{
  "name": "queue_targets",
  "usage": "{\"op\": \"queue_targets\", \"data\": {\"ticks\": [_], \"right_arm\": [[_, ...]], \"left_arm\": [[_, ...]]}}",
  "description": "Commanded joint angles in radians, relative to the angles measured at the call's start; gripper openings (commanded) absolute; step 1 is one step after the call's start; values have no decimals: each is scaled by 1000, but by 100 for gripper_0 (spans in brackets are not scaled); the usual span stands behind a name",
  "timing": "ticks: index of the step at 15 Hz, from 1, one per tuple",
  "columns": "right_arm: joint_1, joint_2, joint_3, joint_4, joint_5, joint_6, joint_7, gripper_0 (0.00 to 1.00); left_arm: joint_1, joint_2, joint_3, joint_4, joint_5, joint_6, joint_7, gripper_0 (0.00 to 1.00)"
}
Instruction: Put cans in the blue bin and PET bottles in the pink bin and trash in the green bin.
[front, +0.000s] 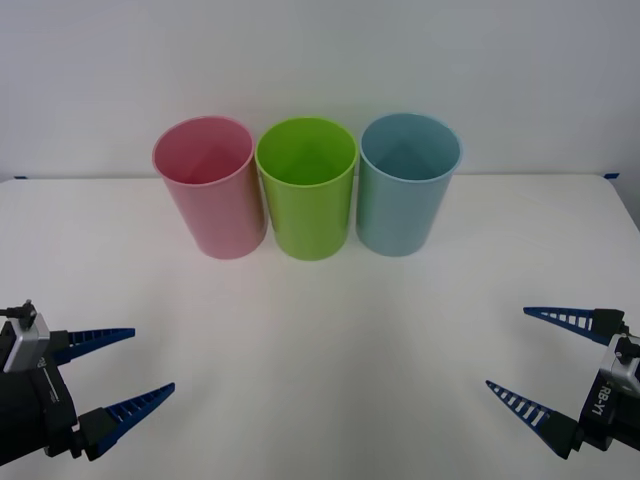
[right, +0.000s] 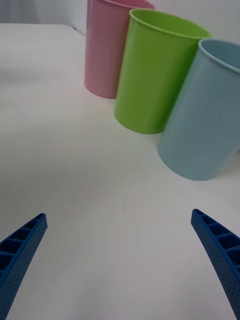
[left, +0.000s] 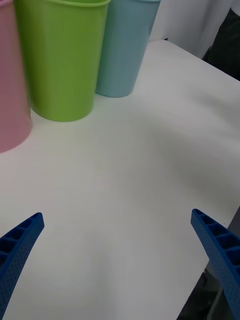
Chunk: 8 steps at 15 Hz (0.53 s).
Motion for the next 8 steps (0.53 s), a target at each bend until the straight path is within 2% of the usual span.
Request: {"op": "queue_targets", "data": {"ticks": [1, 8], "right_arm": [[0, 0, 0, 0, 0, 0, 0, 100], [0, 0, 0, 0, 0, 0, 0, 100]], "left_arm": [[25, -10, 3, -9, -32, 1, -4, 100], [75, -10, 3, -7, -52, 0, -3, 100]]}}
